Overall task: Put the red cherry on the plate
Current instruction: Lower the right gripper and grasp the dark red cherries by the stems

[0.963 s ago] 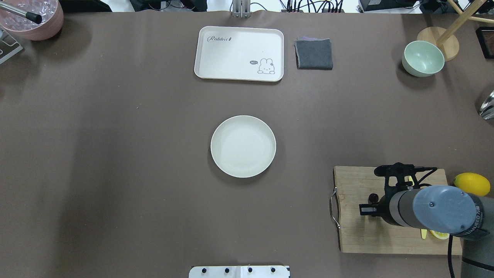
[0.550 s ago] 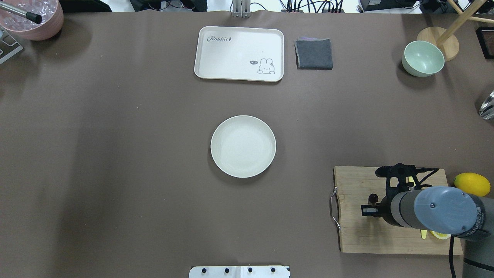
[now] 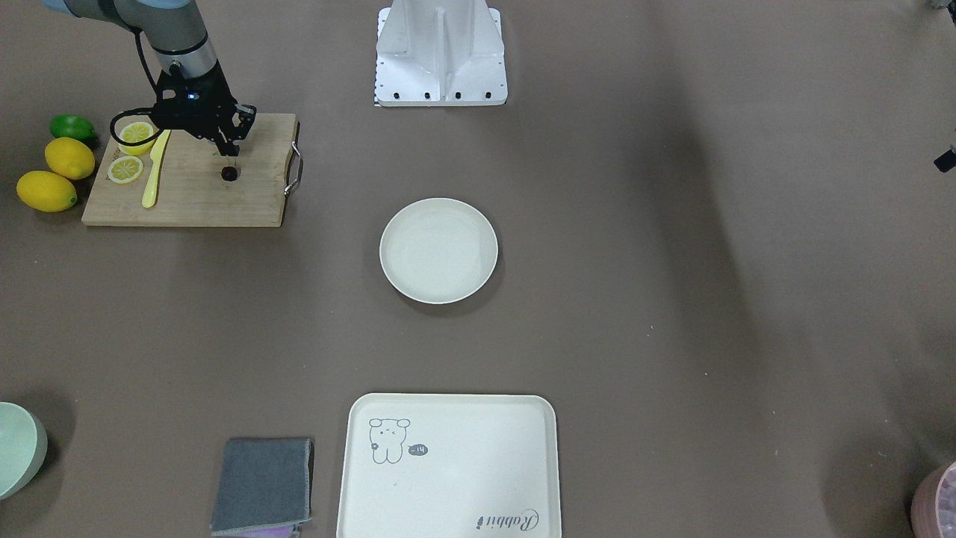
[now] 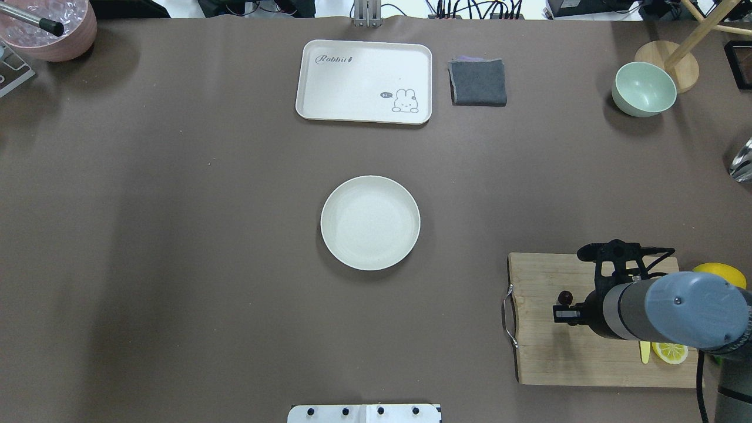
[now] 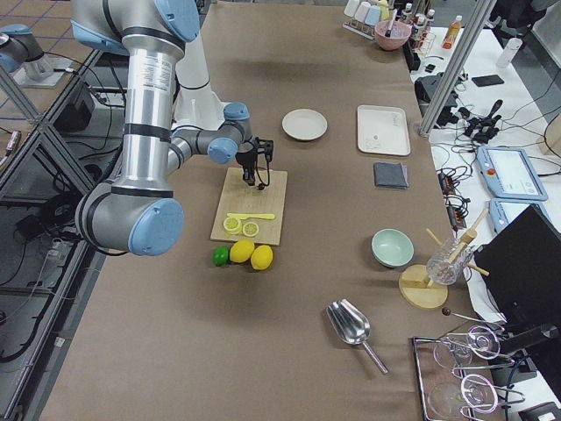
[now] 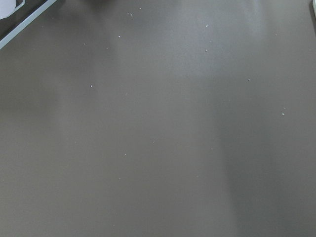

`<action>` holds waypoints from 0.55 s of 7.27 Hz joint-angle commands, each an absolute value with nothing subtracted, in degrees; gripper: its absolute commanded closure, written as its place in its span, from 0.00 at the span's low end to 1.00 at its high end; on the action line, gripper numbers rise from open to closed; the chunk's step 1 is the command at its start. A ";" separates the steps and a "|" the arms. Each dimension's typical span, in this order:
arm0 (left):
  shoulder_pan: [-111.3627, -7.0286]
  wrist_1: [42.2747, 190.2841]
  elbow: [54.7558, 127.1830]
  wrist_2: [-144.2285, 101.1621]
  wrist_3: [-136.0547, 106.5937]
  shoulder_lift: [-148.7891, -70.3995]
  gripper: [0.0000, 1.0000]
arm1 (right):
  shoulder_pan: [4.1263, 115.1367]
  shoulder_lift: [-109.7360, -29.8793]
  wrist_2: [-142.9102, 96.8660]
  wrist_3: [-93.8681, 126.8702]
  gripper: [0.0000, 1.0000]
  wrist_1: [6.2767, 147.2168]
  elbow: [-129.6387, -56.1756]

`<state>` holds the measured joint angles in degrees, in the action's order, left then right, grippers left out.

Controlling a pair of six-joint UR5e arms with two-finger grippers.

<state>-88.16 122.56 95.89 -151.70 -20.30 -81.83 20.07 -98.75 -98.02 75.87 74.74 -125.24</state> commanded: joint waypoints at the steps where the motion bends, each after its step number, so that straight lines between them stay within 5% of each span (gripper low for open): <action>1: -88.24 122.61 96.06 -151.70 -20.30 -81.83 0.02 | 26.51 -98.79 -104.73 74.11 1.00 77.15 -129.00; 4: -88.33 122.61 96.33 -151.61 -20.22 -80.95 0.02 | 41.26 -94.08 -117.81 62.35 1.00 95.90 -138.05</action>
